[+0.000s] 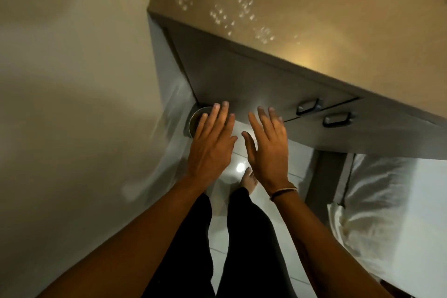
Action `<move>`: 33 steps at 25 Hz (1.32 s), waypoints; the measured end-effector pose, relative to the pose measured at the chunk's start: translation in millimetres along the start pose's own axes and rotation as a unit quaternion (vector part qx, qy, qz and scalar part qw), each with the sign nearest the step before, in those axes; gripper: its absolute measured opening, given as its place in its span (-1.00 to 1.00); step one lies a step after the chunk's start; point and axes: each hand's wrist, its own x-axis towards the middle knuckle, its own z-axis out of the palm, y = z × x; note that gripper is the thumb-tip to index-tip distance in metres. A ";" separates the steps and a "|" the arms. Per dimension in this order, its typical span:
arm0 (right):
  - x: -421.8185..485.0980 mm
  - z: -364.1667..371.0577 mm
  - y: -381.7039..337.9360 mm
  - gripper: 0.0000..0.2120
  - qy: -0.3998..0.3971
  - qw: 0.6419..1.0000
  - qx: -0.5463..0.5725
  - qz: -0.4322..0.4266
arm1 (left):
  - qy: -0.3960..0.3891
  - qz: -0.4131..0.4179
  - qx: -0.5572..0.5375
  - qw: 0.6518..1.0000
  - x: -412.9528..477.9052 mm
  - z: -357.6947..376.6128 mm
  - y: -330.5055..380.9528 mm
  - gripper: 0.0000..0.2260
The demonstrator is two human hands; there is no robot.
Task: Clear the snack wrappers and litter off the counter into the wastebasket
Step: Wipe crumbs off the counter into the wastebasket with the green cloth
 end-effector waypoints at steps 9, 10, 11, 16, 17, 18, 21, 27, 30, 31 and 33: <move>89.4 -193.3 15.5 -0.51 0.284 0.958 0.021 0.036 | 0.208 0.123 -0.050 0.969 129.8 -167.9 101.1 -0.33; 103.9 -206.4 32.3 -0.48 0.275 0.959 0.000 0.060 | 0.195 0.125 -0.037 0.972 152.9 -174.6 114.8 -0.31; 121.2 -220.4 53.9 -0.46 0.267 0.960 -0.012 0.080 | 0.178 0.131 -0.031 0.975 176.5 -178.5 131.1 -0.29; 232.2 -266.9 161.8 -0.42 0.166 0.977 -0.056 0.122 | 0.035 0.115 -0.026 0.992 271.9 -168.4 176.0 -0.26; 251.7 -271.0 178.2 -0.40 0.130 0.979 -0.070 0.141 | 0.023 0.102 -0.019 0.994 279.3 -162.9 176.6 -0.26; 268.3 -274.9 192.4 -0.39 0.094 0.980 -0.080 0.156 | 0.024 0.092 -0.010 0.995 282.9 -157.8 175.7 -0.26; 299.3 -281.7 220.4 -0.40 0.006 0.981 -0.072 0.178 | 0.046 0.093 0.003 0.995 284.9 -148.7 173.7 -0.24; 303.2 -269.3 228.4 -0.39 0.003 0.984 -0.050 0.174 | 0.043 0.089 0.023 0.995 287.2 -146.5 174.1 -0.22; 304.7 -270.0 231.2 -0.39 0.007 0.981 -0.048 0.186 | 0.043 0.090 0.017 0.995 285.7 -144.7 173.0 -0.22; 306.0 -270.4 232.1 -0.39 0.003 0.980 -0.046 0.192 | 0.046 0.089 0.017 0.995 285.5 -145.0 172.6 -0.22; 309.6 -268.5 234.2 -0.38 -0.009 0.980 -0.045 0.195 | 0.050 0.089 0.026 0.994 285.3 -145.5 172.3 -0.23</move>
